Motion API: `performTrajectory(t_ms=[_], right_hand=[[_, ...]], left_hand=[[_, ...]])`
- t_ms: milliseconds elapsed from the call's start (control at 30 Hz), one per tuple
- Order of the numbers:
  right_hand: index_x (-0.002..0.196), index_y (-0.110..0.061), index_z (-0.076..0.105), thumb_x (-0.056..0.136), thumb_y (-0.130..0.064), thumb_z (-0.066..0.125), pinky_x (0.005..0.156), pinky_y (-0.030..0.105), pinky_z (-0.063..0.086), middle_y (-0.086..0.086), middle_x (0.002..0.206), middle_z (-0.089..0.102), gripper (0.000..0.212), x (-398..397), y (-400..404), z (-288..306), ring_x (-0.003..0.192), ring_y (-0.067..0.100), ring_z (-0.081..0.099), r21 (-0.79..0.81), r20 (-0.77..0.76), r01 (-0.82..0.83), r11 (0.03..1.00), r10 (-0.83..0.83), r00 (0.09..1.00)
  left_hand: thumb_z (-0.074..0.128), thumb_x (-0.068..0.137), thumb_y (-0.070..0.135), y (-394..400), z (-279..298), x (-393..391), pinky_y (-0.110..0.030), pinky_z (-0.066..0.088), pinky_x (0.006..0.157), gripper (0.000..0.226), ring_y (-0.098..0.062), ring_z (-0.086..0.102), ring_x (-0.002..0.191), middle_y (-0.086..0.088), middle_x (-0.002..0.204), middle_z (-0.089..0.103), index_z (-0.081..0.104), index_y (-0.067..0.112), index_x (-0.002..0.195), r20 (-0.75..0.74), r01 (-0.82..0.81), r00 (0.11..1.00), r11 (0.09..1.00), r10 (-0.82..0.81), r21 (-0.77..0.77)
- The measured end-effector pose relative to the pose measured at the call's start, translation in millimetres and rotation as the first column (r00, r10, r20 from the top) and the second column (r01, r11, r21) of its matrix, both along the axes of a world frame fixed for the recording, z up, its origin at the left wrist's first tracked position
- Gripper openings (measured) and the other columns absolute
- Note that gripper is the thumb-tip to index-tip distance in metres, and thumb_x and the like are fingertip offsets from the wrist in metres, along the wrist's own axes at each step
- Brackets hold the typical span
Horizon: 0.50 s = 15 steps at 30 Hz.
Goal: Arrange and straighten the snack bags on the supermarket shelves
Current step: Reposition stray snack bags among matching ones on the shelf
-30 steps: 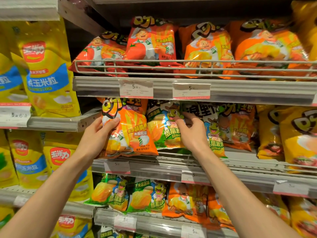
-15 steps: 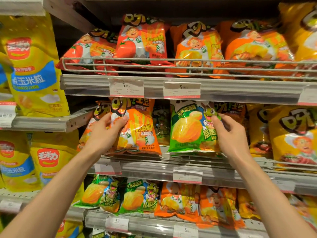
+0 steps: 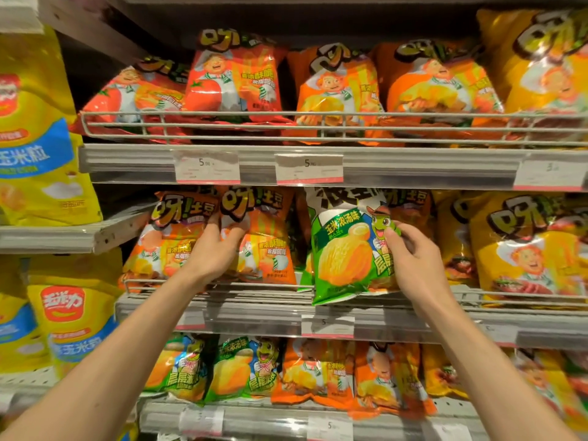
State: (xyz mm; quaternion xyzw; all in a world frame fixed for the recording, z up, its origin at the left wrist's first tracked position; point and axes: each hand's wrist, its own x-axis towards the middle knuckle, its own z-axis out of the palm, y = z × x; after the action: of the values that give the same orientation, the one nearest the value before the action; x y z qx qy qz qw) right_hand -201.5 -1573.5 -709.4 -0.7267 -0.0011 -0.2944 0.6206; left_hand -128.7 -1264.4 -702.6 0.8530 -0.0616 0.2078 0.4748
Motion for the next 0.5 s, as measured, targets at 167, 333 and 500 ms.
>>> performTrajectory(t_ms=[167,333,500], right_hand=[[0.132,-0.016,0.057,0.106,-0.030,0.050,0.069,0.034,0.061,-0.007,0.095,0.074,0.030,-1,1,3,0.074,0.004,0.074,-0.021,-0.034,-0.006,1.000,0.005,0.999],[0.135,-0.021,0.052,0.107,-0.036,0.046,0.079,0.042,0.062,-0.005,0.102,0.073,0.032,0,2,4,0.082,0.008,0.074,-0.079,-0.076,0.009,0.997,-0.016,0.997],[0.140,-0.022,0.046,0.107,-0.039,0.044,0.083,0.050,0.062,-0.003,0.098,0.073,0.037,3,6,5,0.082,0.017,0.076,-0.084,-0.136,-0.023,0.996,0.011,0.991]], left_hand=[[0.045,0.098,0.060,7,-9,-1,-0.045,0.042,0.110,0.068,-0.027,0.053,0.125,-0.006,0.140,0.053,0.035,0.018,0.151,-0.102,0.061,0.993,0.997,-0.056,0.043],[0.042,0.104,0.052,-5,-14,-3,-0.037,0.041,0.087,0.056,-0.023,0.055,0.107,-0.007,0.118,0.056,0.042,0.006,0.135,-0.107,0.009,0.994,0.997,0.000,0.076],[0.046,0.103,0.050,-7,-16,0,-0.045,0.050,0.089,0.061,-0.031,0.061,0.103,-0.009,0.109,0.060,0.031,0.008,0.145,0.001,-0.056,0.998,0.996,0.056,0.075]])
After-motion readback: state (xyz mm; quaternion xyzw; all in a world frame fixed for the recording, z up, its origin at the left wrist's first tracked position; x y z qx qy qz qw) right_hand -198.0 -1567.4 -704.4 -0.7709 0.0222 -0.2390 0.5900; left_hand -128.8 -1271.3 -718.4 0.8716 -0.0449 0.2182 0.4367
